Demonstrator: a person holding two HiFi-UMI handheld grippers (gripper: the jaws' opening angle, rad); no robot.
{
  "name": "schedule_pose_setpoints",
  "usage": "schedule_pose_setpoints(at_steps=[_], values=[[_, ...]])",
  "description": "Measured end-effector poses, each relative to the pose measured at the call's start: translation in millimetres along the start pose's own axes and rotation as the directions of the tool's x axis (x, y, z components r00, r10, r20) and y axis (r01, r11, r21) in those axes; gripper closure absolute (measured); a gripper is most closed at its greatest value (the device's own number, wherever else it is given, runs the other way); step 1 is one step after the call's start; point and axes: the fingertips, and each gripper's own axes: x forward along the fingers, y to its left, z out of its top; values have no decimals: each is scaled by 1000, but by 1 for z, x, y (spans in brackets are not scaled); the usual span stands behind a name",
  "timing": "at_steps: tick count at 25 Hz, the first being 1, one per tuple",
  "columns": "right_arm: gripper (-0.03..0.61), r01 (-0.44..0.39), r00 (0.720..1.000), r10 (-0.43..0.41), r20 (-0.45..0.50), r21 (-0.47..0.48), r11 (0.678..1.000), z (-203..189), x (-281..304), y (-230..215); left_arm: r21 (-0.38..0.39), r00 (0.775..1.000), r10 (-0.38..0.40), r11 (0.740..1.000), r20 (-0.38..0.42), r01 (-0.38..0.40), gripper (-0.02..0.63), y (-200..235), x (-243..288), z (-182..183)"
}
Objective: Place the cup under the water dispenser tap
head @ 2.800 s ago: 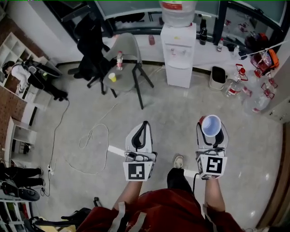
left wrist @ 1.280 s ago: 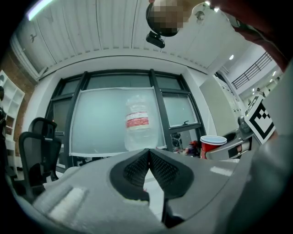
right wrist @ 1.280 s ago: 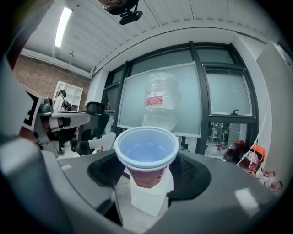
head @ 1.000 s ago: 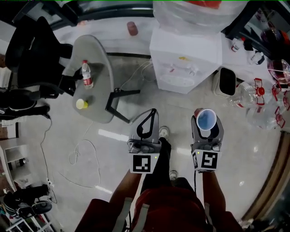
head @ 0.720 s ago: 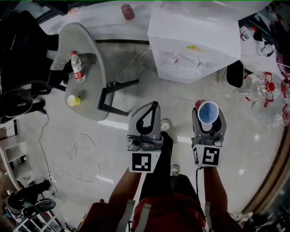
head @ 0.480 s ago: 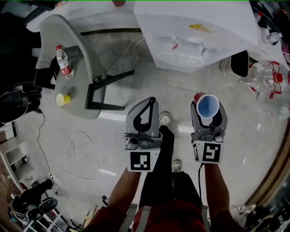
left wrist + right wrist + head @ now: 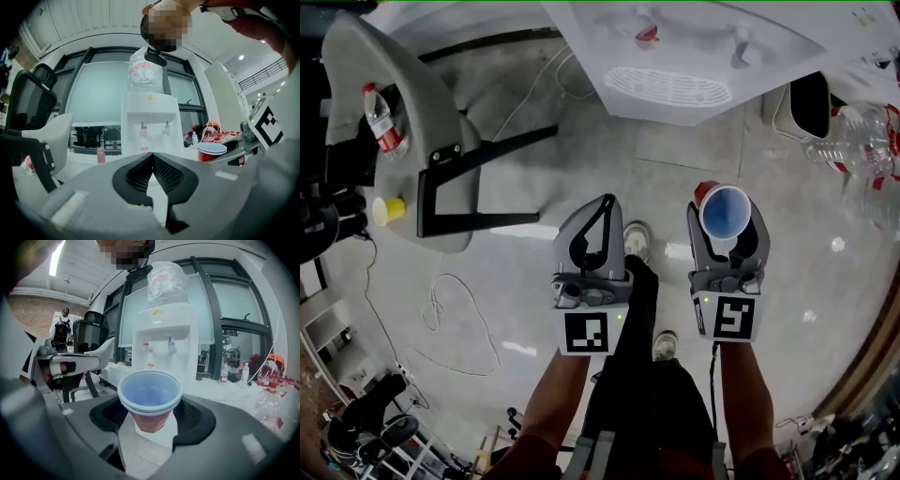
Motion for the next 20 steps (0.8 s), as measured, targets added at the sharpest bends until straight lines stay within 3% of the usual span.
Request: schedule_pose_setpoints(at_steps=[10,16,20], values=[[288,24,999,-22,-47,39,999,-56,19,1,-16,999,-12,1000,-49,11,611,-7,7,-69],[288,48,997,-43,-62,87,995,-61,25,2,-17,997,-27,1000,-73,26,611,-7,7,-78],[288,33,997,-31,-75,30,999,-67,28,-2,-29,998,-38,999,-59,36,611,-8,15,-71]])
